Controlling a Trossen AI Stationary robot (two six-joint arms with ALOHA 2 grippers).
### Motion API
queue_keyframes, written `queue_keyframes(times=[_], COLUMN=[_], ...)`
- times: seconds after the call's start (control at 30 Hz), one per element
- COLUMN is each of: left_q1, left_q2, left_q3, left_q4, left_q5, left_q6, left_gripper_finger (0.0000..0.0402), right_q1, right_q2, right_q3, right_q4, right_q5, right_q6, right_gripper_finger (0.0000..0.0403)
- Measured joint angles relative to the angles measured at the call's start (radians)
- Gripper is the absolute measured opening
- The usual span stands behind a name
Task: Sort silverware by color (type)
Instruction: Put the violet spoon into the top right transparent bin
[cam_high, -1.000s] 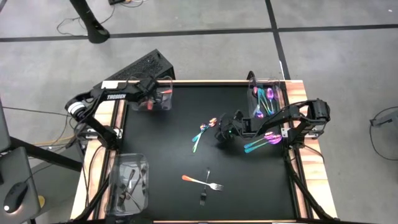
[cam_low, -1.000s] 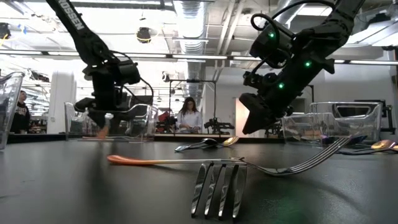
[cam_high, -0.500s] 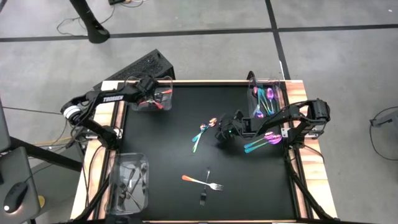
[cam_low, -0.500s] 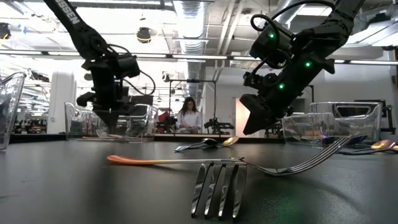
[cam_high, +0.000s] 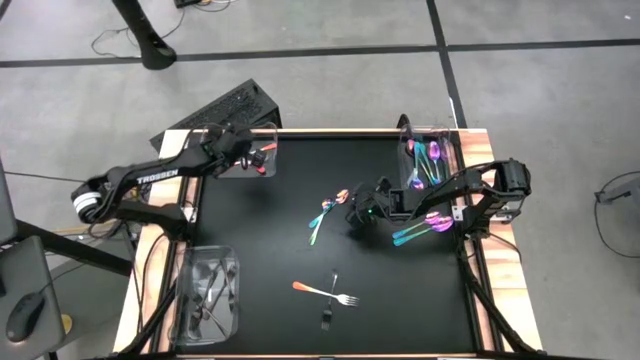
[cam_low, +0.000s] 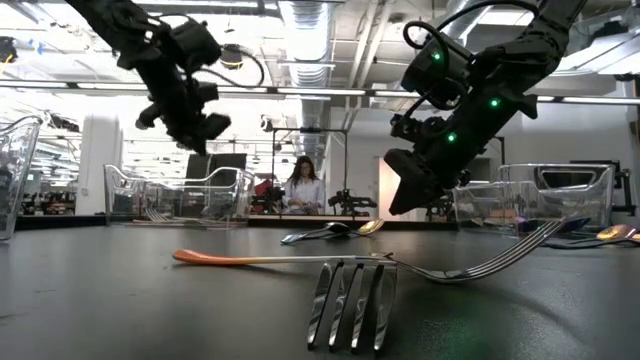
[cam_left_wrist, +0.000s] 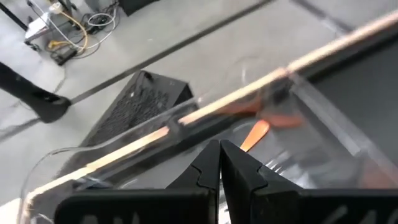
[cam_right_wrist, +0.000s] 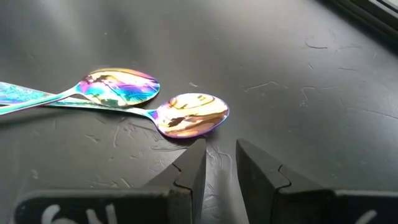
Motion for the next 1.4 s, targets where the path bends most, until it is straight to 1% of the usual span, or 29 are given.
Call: queue_keyframes(times=[0.1,0.2,0.3,0.37,0.4,0.43,0.5,0.53,0.6,0.7,0.8,0.87,0.93,1.0,1.1,1.23,1.3,1.4], left_q1=[-0.019,-0.025,-0.045,-0.074,-0.093,-0.116,-0.173,-0.209,-0.282,-0.392,-0.492,-0.547,-0.592,-0.626,-0.657,-0.667,-0.671,-0.671], left_q2=[-0.019,-0.017,-0.017,-0.017,-0.017,-0.019,-0.023,-0.023,-0.023,-0.024,-0.024,-0.025,-0.025,-0.025,-0.025,-0.024,-0.024,-0.024], left_q3=[0.0,0.0,0.0,0.0,0.0,0.0,0.0,0.0,0.0,0.0,-0.002,-0.02,-0.057,-0.1,-0.175,-0.257,-0.283,-0.296], left_q4=[0.006,-0.007,-0.01,0.002,0.015,0.024,0.052,0.072,0.098,0.122,0.113,0.11,0.114,0.124,0.179,0.316,0.382,0.439], left_q5=[0.002,0.016,0.091,0.166,0.213,0.256,0.316,0.324,0.314,0.242,0.161,0.144,0.139,0.124,0.084,0.063,0.077,0.087], left_q6=[-0.05,-0.052,-0.049,-0.042,-0.024,-0.007,0.022,0.029,0.034,0.036,-0.005,-0.039,-0.085,-0.133,-0.207,-0.267,-0.268,-0.262], left_gripper_finger=[0.0001,0.0007,0.0021,0.0032,0.0038,0.0043,0.005,0.0052,0.0054,0.0055,0.0055,0.0055,0.0055,0.0055,0.0055,0.0055,0.0055,0.006], right_q1=[0.008,0.029,0.048,0.053,0.052,0.046,0.026,0.012,-0.017,-0.072,-0.137,-0.185,-0.231,-0.267,-0.305,-0.318,-0.314,-0.299], right_q2=[0.0,0.0,0.0,0.0,0.0,0.0,0.0,0.0,0.0,0.0,0.0,-0.001,-0.001,-0.001,-0.001,0.026,0.039,0.066], right_q3=[0.0,0.0,0.0,0.007,0.014,0.026,0.053,0.068,0.096,0.134,0.164,0.169,0.168,0.161,0.147,0.144,0.142,0.144], right_q4=[0.0,-0.001,-0.002,-0.003,-0.003,-0.003,-0.001,-0.001,-0.009,-0.066,-0.124,-0.154,-0.187,-0.202,-0.202,-0.18,-0.187,-0.16], right_q5=[0.0,0.0,-0.001,-0.001,-0.016,-0.052,-0.157,-0.21,-0.279,-0.288,-0.293,-0.349,-0.424,-0.471,-0.522,-0.586,-0.623,-0.631], right_q6=[0.005,0.005,-0.028,-0.074,-0.109,-0.153,-0.228,-0.26,-0.286,-0.235,-0.163,-0.139,-0.11,-0.091,-0.073,-0.071,-0.074,-0.075], right_gripper_finger=[0.0109,0.0109,0.0109,0.0109,0.0109,0.0109,0.0109,0.0109,0.0109,0.0109,0.0109,0.0114,0.0127,0.0148,0.019,0.0235,0.0242,0.024])
